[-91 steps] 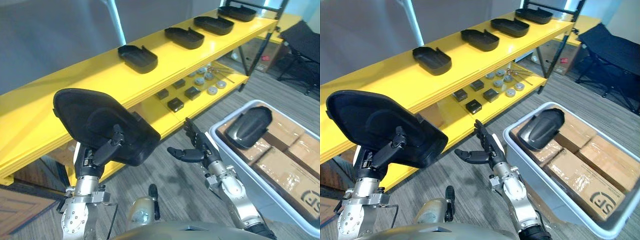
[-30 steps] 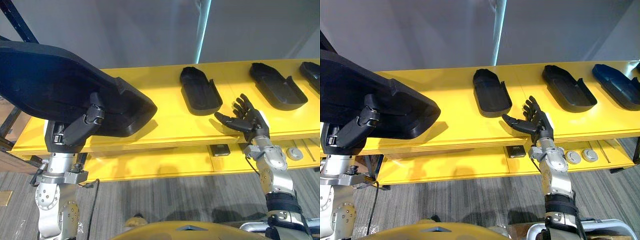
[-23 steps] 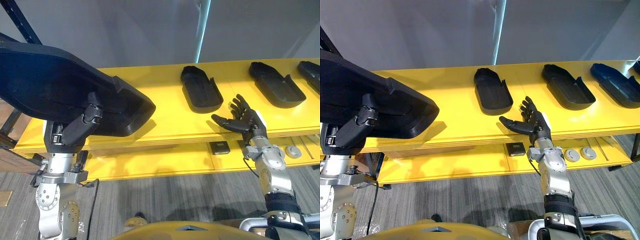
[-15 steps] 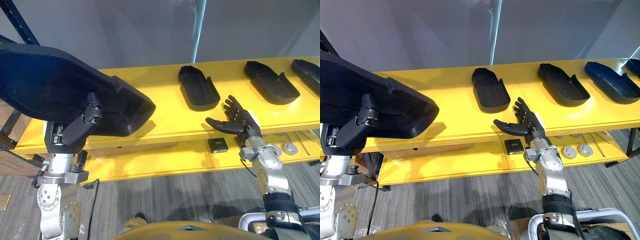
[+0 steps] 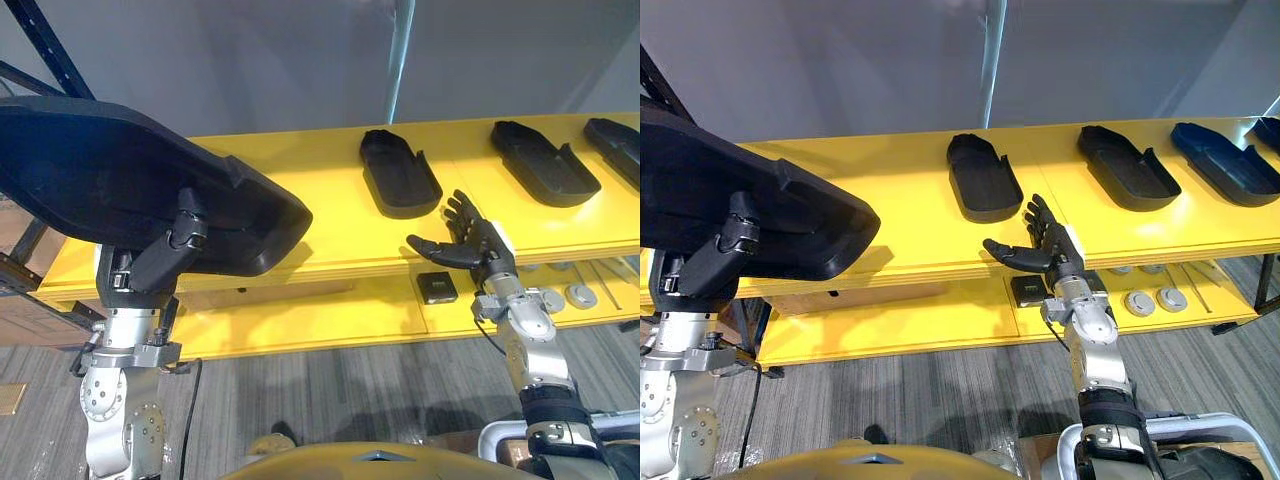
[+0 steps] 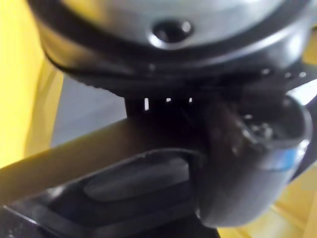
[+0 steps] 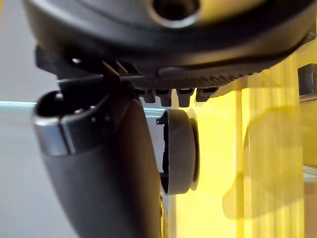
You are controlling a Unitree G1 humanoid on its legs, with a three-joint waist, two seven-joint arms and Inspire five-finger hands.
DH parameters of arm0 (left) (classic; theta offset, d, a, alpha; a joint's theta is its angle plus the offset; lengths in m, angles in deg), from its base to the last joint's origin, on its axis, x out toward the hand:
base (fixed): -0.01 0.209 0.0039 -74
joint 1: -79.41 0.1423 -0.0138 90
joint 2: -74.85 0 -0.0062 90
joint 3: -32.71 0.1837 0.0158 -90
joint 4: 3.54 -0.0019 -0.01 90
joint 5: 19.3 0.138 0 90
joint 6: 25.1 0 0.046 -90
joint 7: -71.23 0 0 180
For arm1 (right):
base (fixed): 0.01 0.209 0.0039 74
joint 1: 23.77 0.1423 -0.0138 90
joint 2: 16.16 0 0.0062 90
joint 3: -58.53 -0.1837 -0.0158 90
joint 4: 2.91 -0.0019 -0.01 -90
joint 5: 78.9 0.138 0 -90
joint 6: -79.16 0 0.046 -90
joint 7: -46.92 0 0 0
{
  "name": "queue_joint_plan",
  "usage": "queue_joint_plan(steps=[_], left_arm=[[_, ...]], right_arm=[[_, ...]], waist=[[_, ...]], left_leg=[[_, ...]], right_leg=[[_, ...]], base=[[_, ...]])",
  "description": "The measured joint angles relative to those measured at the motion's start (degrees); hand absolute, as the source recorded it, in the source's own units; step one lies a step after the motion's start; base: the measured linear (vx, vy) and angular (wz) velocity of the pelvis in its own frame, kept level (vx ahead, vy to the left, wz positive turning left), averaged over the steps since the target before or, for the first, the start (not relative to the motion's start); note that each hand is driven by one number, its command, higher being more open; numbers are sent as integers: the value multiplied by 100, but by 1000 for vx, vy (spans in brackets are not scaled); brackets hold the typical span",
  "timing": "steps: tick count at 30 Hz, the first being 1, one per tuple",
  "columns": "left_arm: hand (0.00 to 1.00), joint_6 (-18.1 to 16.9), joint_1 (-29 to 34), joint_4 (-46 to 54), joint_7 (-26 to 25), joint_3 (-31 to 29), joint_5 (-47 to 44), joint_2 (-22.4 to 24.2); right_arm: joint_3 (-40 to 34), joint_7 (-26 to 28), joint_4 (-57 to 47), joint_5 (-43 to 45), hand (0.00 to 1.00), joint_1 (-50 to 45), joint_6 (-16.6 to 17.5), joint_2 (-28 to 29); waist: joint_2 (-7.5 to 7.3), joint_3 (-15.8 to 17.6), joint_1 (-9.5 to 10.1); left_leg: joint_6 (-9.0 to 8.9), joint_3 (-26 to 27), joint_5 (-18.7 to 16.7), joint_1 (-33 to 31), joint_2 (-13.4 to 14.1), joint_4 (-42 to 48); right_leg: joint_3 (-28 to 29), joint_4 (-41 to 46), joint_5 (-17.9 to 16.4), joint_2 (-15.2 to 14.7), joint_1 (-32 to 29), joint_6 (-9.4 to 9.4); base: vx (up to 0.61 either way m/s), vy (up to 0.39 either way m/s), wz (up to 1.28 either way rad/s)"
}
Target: Walk over and take three plastic housings, then place them on the shelf
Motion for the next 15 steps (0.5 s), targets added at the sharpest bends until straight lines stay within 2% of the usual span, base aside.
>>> queue_joint_plan(steps=[6,15], left_arm=[[0,0,9,-96,-95,105,-11,3],[0,0,9,-96,-122,163,-34,2]], right_arm=[[102,-368,242,-172,100,219,39,0],[110,-616,554,-210,100,567,38,0]], waist=[[40,19,45],[116,31,90]], left_leg=[[22,-19,41,-10,2,-2],[53,-54,108,-120,15,-2]], right_leg=[[-7,0,14,-1,1,-2],[-57,-101,78,29,-51,-51]], base=[[-25,14,1],[0,3,1]])
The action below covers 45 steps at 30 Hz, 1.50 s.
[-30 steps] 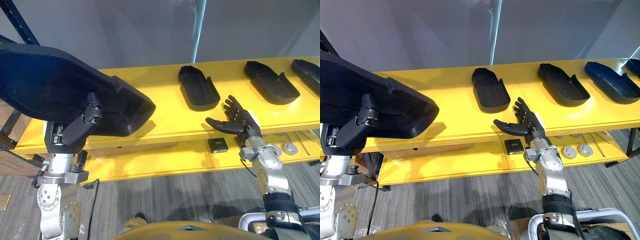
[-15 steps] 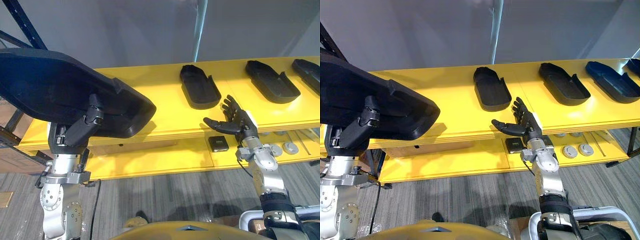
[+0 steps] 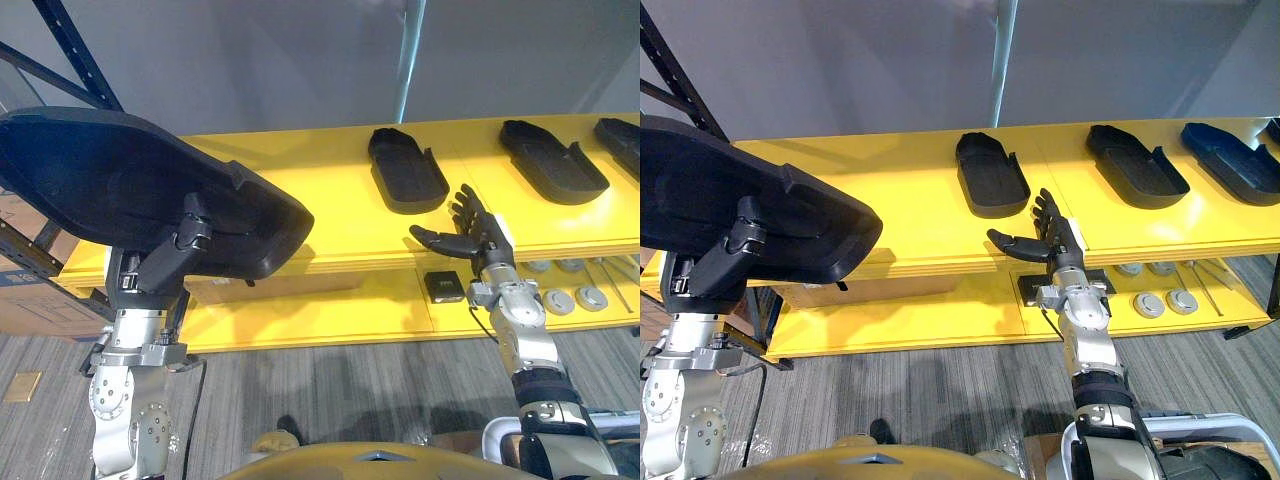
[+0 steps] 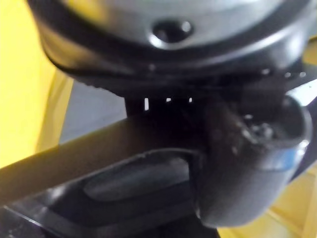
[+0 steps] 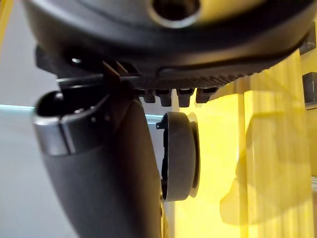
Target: Walk over and take three plastic housings, then place them on the shelf
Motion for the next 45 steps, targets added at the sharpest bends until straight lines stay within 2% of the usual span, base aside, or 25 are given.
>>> queue_joint_plan(steps=[9,18,25,45], left_arm=[[0,1,-4,0,-22,171,-3,-1],[0,5,-6,0,-120,234,-228,-8],[0,5,-7,0,-151,343,-224,-11],[0,5,-7,0,-172,397,-225,-25]], right_arm=[[-2,-359,564,-7,100,532,0,-21],[-5,-494,1035,6,100,975,-14,-119],[6,-325,1274,134,100,1259,-26,-337],[159,390,1463,246,100,1380,-1,-693]], waist=[[53,26,58],[108,54,87],[213,134,115],[216,192,111]], left_leg=[[21,-66,51,-50,-3,0],[41,-112,78,-107,-4,0],[54,-174,112,-156,0,1],[39,-157,133,-130,9,1]], right_leg=[[-83,9,42,3,-4,21],[-124,16,50,-7,-32,5],[-184,17,56,-5,-42,-3],[-170,17,62,-1,-30,6]], base=[[4,12,4],[2,8,2],[4,16,4],[0,0,0]])
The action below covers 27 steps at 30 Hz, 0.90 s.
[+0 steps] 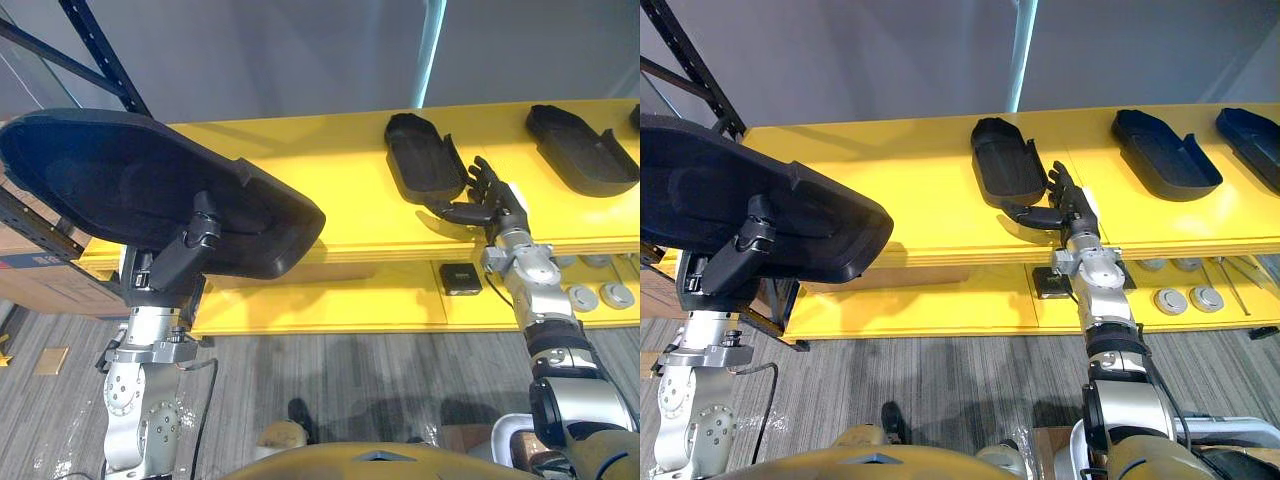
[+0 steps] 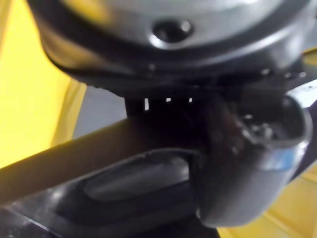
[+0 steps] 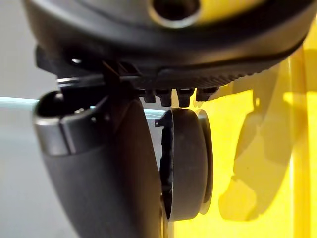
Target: Walk over and take three plastic housings, then place them on the shelf
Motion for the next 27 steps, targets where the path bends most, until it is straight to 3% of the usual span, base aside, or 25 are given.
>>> queue_joint_plan(steps=[20,25,27], left_arm=[[0,1,-40,-219,49,11,2,-5],[0,1,-40,-219,43,50,2,-6],[0,-1,-38,-218,-31,93,2,-9]], right_arm=[[167,381,-1,68,100,0,41,-49],[291,34,-1,12,100,-1,132,-45],[317,-654,-62,-342,100,-26,439,55]], waist=[[-15,49,-24],[-16,49,-16],[-10,52,0]], left_leg=[[-7,42,-4,46,7,-1],[-7,39,-4,48,8,-1],[-6,39,-3,46,8,-1]], right_leg=[[44,-7,5,31,23,-2],[44,-9,6,30,28,-2],[45,-15,9,30,27,-2]], base=[[0,0,-1],[0,0,0],[0,0,0]])
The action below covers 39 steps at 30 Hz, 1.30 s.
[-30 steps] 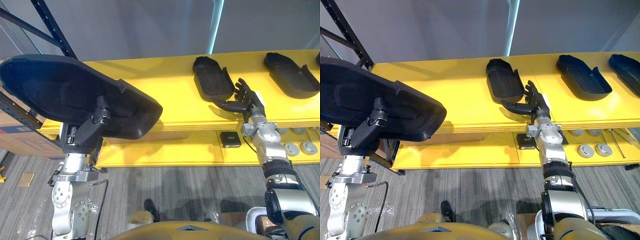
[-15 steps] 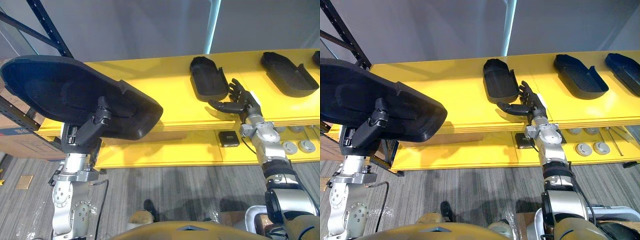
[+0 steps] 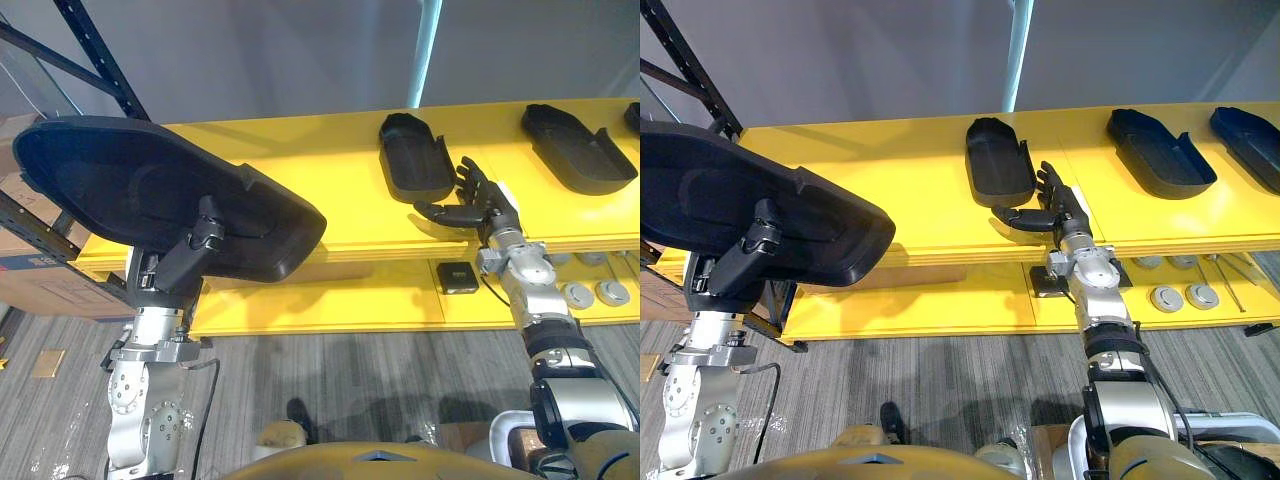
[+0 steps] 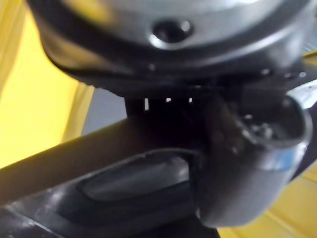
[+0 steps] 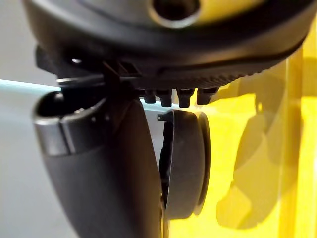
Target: Walk over and take three plastic housings, then place them on the shelf
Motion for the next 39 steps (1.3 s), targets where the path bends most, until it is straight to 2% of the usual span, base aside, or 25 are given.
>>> queue_joint_plan(steps=[1,2,4,5,6,7,10,14,17,20,24,28,30,35,39], left_arm=[[0,0,1,0,-39,27,0,0],[0,0,21,8,-54,36,7,0],[0,0,77,47,-112,36,26,0],[0,111,194,164,-186,-74,260,-5],[0,146,229,197,-195,-106,314,-11],[0,280,304,272,-221,-199,502,-79],[0,658,282,290,-148,-413,779,-386],[0,883,207,289,-34,-531,1002,-724],[0,886,77,285,-56,-636,1116,-1040],[0,894,-304,147,-177,-789,1235,-1443],[0,960,-1073,-700,-475,-941,1221,-2245],[0,970,-2055,-2054,-606,-930,1160,-2881],[0,1007,-2750,-3020,-737,-802,1133,-3213],[0,1229,-3262,-3676,-850,-504,871,-3348],[0,1541,-3583,-3882,-810,-101,538,-3343]], right_arm=[[-53,-326,-159,-187,100,-45,101,60],[-247,-825,-833,-526,100,-296,247,212],[-407,-1115,-1647,-684,100,-661,433,359],[-540,-1353,-2825,-922,100,-1239,819,558],[-551,-1366,-2989,-966,100,-1323,878,594],[-558,-1377,-3530,-992,100,-1607,1109,655],[-605,-1221,-4327,-988,100,-2018,1298,792],[-626,-928,-4745,-975,100,-2691,1180,983],[-533,-640,-4761,-905,100,-3204,877,1092],[-413,-370,-4760,-621,100,-3577,579,1092],[-322,-41,-4761,-342,100,-3833,456,1073],[-8,221,-4822,248,100,-3855,424,1031],[338,474,-5034,659,100,-3968,419,1005],[880,774,-5221,673,100,-4060,418,999],[1229,856,-5367,652,100,-4067,418,987]], waist=[[4,2,2],[12,7,9],[18,10,13],[22,12,-33],[22,12,-53],[23,11,-92],[40,0,-228],[61,-14,-313],[107,-41,-351],[225,-69,-361],[375,-169,-453],[420,-197,-548],[426,-194,-660],[432,-195,-810],[427,-193,-837]], left_leg=[[0,0,0,-2,-1,0],[-3,-4,-3,-10,-1,1],[-9,-16,-9,-19,-5,1],[-27,-45,-25,-23,-13,1],[-29,-48,-29,-21,-14,1],[-40,-49,-43,-15,-14,1],[-47,-82,-47,-53,-13,0],[-50,-87,-52,-71,-13,0],[-80,-38,-79,-85,-5,0],[-79,100,-108,-104,1,1],[-80,305,-127,-98,20,5],[-104,538,-135,-85,92,22],[-97,666,-121,-84,90,23],[-77,831,-131,-109,-22,21],[-71,913,-127,-202,-83,23]], right_leg=[[3,-5,1,1,-1,1],[4,-28,4,8,-1,5],[3,-78,17,13,17,15],[-16,-118,24,8,50,25],[-22,-120,26,7,57,27],[-31,-123,25,4,65,28],[-91,-145,21,11,66,28],[-98,-148,13,13,57,22],[-4,-112,-21,14,-14,-27],[152,-67,-21,16,-145,-30],[387,46,-36,4,-331,-51],[654,301,-117,-38,-589,-122],[805,727,-313,-156,-839,-132],[1044,1490,-679,-449,-1281,-119],[1177,1920,-841,-603,-1603,-116]], base=[[0,0,0],[0,0,0],[15,4,6],[45,12,8],[71,18,6],[53,13,1],[43,11,5],[7,3,1],[7,15,-8],[4,30,-23],[13,32,-25],[-7,18,-33],[-16,25,-26],[6,12,-14],[14,-7,-7]])
